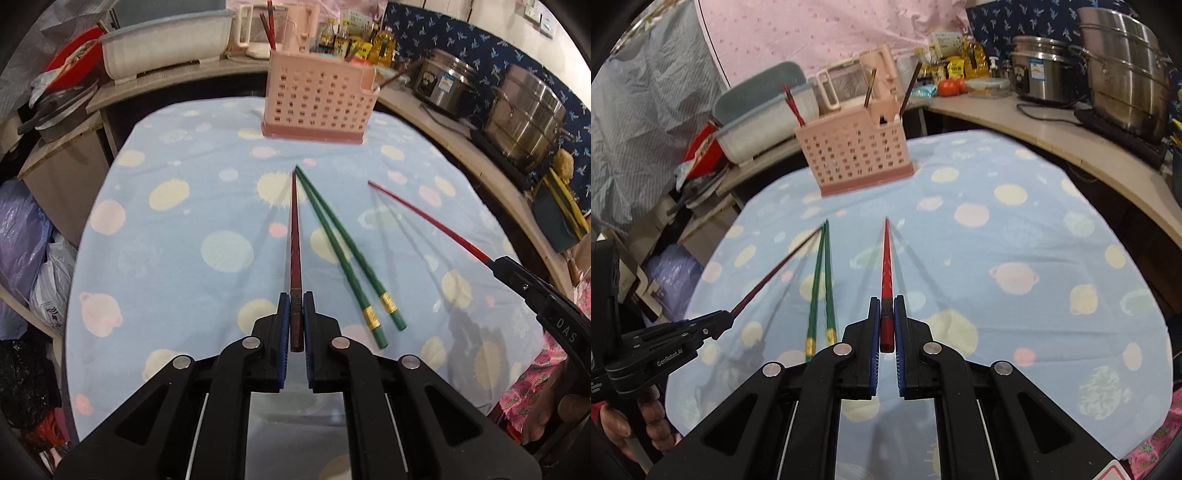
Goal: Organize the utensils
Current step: 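Grasp the dark red chopstick with the left tool while the right tool grasps the red chopstick, then carry both chopsticks into the pink basket and open both tools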
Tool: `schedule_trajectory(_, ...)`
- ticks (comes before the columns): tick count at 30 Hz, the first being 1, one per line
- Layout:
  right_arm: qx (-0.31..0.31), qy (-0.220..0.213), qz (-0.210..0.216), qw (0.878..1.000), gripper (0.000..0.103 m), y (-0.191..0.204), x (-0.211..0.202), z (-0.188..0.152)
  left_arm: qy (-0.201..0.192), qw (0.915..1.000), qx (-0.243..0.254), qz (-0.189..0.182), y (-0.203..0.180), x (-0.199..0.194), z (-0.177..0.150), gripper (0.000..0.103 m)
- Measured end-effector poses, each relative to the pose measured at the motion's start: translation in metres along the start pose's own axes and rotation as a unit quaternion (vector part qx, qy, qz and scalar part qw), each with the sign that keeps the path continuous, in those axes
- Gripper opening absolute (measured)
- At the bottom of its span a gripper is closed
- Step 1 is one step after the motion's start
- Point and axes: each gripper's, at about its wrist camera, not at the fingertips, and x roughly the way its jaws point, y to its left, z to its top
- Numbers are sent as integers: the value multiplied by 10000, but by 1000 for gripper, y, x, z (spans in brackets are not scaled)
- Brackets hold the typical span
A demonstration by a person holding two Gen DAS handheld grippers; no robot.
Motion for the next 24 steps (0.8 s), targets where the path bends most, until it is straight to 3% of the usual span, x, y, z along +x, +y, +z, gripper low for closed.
schedule_trajectory(11, 76, -917, 119, 9957, 7, -3, -48, 62, -876, 9960, -72, -134, 1, -59, 59, 7)
schedule_trajectory(24, -4, -1415, 320, 9894, 7, 1, -54, 125, -1543, 9880, 63, -73, -7, -80, 132, 7)
